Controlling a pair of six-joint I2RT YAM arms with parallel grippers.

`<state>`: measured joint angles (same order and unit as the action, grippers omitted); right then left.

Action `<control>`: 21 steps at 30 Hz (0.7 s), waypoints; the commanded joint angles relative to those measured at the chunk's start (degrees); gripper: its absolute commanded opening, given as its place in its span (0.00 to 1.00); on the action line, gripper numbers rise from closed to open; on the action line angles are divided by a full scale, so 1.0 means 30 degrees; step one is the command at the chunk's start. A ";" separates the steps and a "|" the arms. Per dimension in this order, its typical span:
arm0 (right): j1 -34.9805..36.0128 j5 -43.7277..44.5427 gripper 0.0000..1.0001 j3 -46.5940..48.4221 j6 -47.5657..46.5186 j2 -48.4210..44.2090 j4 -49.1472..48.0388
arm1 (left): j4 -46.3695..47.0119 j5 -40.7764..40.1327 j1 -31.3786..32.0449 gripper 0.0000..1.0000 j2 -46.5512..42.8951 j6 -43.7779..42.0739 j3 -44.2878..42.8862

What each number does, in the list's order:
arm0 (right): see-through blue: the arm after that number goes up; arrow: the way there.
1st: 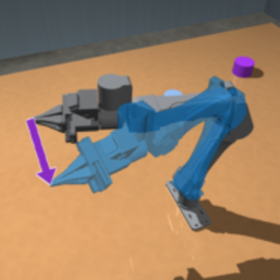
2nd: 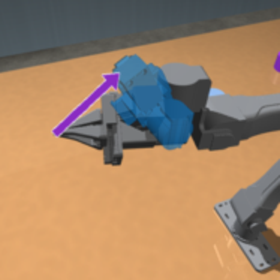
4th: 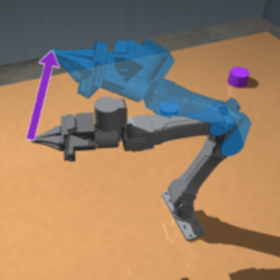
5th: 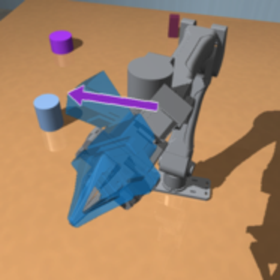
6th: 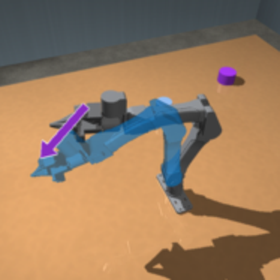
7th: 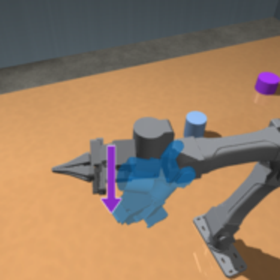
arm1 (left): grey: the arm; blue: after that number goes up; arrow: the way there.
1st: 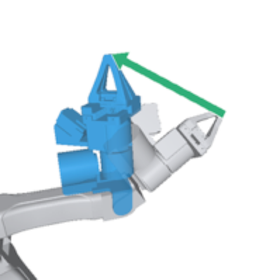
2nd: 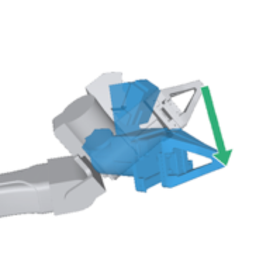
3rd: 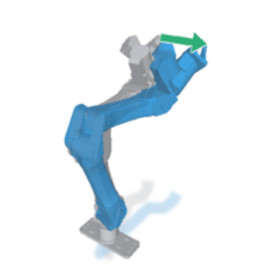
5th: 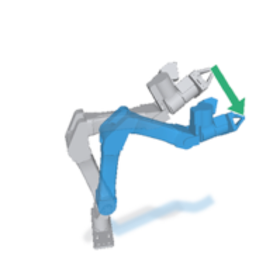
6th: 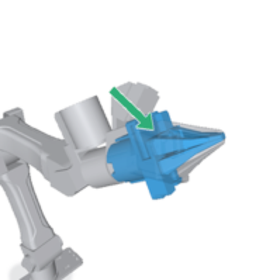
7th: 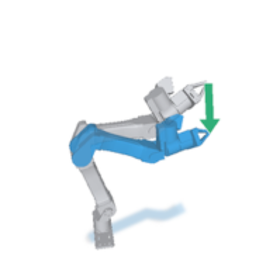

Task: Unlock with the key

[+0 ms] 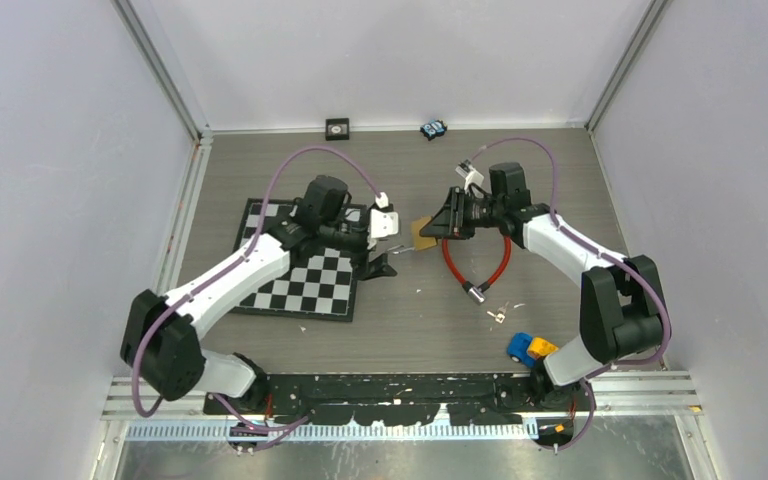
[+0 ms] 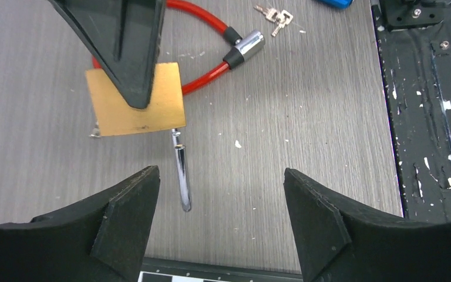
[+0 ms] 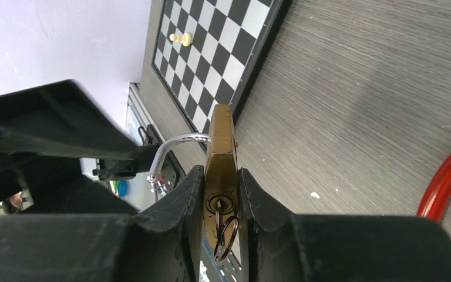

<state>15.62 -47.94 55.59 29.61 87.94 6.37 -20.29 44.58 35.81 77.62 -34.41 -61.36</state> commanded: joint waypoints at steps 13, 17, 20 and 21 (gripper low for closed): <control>-0.0196 0.0350 0.01 0.1791 0.2498 0.0172 -0.1816 | 0.1574 -0.1077 0.1499 0.76 0.2200 -0.2239 0.1016; -0.0222 0.0845 0.01 0.2373 0.3295 0.1180 -0.1775 | 0.1173 -0.2309 0.2299 0.78 0.1978 -0.3740 0.1469; -0.0225 0.0839 0.01 0.2665 0.3628 0.1661 -0.1874 | 0.0924 -0.3099 0.2562 0.78 0.1862 -0.4569 0.1615; -0.0225 0.0817 0.01 0.2766 0.3640 0.1804 -0.1909 | 0.0908 -0.3381 0.2564 0.79 0.1766 -0.4545 0.1602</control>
<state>15.64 -46.22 59.31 37.63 92.88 5.80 -17.41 36.42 42.39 86.11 -43.72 -57.01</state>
